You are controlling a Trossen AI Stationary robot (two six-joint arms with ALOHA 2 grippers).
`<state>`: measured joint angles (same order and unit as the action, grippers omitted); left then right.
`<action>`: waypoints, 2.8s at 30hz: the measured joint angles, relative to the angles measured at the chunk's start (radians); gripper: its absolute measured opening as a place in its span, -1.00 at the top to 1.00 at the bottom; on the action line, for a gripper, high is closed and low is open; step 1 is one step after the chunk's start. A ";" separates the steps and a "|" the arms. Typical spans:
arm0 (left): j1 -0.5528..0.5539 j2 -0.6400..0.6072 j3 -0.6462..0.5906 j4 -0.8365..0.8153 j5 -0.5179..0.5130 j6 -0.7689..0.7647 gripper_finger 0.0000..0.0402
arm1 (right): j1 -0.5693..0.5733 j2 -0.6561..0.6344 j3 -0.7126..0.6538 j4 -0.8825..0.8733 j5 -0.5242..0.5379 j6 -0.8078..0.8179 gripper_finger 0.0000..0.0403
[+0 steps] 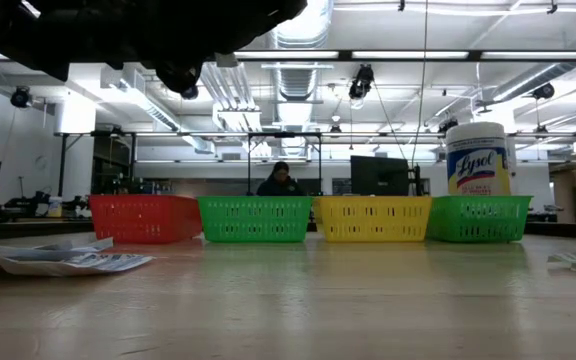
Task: Pick & Place First Aid Supplies
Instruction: Put the green bandage into the red bin
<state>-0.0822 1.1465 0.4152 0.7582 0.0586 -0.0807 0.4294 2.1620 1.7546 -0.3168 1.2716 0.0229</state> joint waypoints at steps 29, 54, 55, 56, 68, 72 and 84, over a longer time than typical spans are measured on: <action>0.000 -0.001 0.000 -0.006 -0.016 -0.021 1.00 | 0.001 -0.004 0.003 -0.023 -0.061 0.030 0.52; 0.200 -0.003 -0.002 -0.395 -0.366 -0.310 1.00 | 0.112 -0.059 0.002 -1.145 -0.300 0.925 0.34; 0.214 -0.003 -0.002 -0.415 -0.366 -0.326 1.00 | 0.118 -0.059 -0.001 -1.162 -0.314 0.924 0.35; 0.228 -0.003 -0.002 -0.434 -0.366 -0.341 1.00 | 0.124 -0.059 -0.002 -1.175 -0.328 0.920 0.36; 0.395 -0.004 -0.002 -0.639 -0.300 -0.539 1.00 | 0.208 -0.084 -0.004 -1.254 -0.338 0.943 0.47; 0.434 -0.004 0.027 -0.763 -0.265 -0.576 1.00 | 0.231 -0.109 -0.005 -1.255 -0.339 0.944 0.50; 0.451 -0.004 0.123 -1.035 -0.257 -0.646 1.00 | 0.269 -0.179 -0.009 -1.254 -0.338 0.947 0.60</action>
<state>0.3691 1.1423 0.5385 -0.2768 -0.1985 -0.7267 0.6981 1.9832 1.7458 -1.5709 0.9340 0.9697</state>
